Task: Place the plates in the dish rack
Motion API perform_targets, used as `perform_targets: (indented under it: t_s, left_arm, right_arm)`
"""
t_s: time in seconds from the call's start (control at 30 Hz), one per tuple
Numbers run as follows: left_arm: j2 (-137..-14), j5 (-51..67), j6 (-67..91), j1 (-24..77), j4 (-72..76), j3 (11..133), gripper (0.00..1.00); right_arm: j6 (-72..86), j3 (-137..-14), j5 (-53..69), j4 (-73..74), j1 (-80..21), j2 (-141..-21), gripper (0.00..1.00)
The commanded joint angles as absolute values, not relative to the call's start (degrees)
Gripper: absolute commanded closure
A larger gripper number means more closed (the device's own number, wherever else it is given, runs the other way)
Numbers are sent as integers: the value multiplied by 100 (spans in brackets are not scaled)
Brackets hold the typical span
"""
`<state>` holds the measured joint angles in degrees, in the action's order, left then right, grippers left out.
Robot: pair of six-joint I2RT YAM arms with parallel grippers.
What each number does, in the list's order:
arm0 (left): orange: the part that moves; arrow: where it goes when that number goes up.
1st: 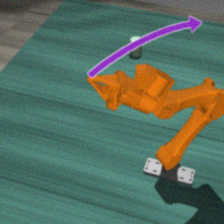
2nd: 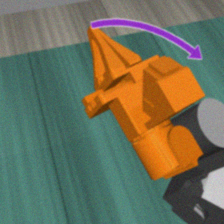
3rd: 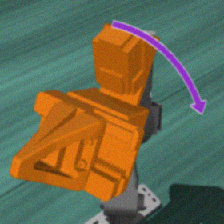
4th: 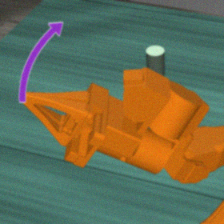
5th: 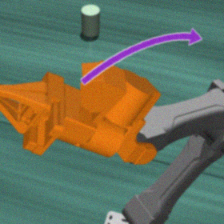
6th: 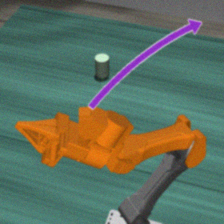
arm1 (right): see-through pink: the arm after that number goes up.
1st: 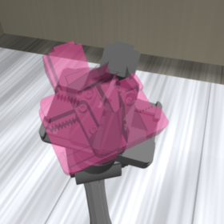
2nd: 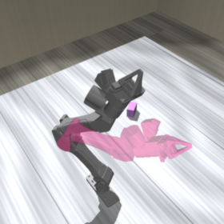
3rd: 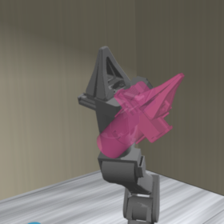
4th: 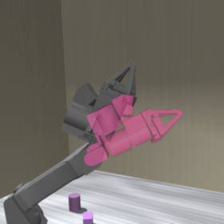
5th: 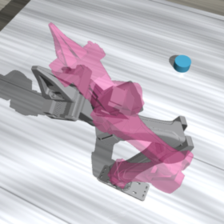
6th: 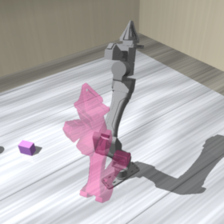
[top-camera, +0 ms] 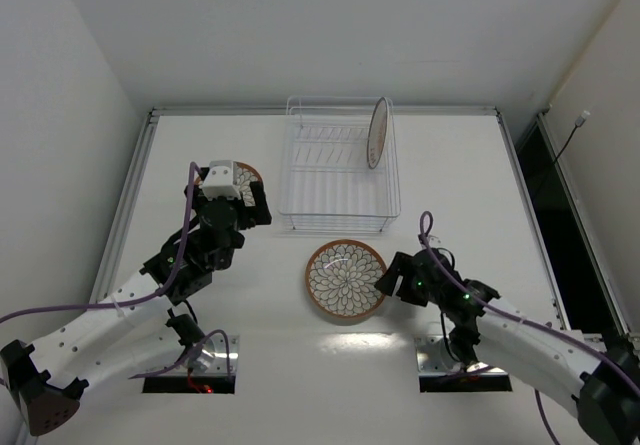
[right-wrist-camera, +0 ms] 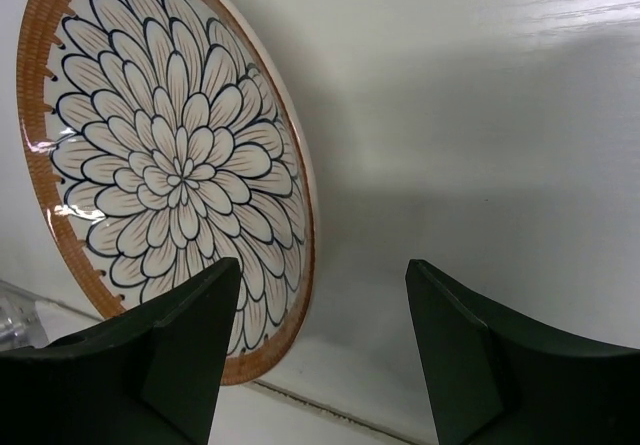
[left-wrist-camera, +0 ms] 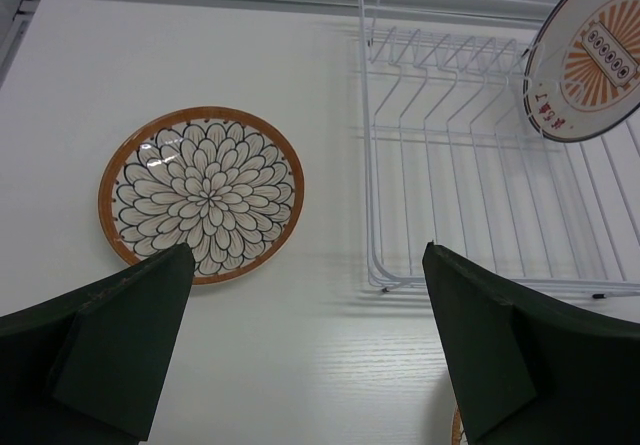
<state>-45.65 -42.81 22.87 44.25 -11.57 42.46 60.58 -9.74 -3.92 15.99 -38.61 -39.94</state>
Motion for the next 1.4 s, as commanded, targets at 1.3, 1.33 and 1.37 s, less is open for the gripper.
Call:
perform_targets:
  t_s: [1.3, 1.33, 1.37]
  left_arm:
    - [-4166, -4386, 2224, 4386, -1081, 4351, 1]
    - [-4166, -4386, 2224, 4386, -1081, 4351, 1]
    - [-4166, -4386, 2224, 4386, -1081, 4351, 1]
  right_arm:
    - [5546, -5409, -2785, 4313, -5212, -4852, 100]
    - [5389, -5623, -2951, 4315, -5212, -4930, 100]
    - [5318, -5825, -3371, 4394, -5212, -5026, 100]
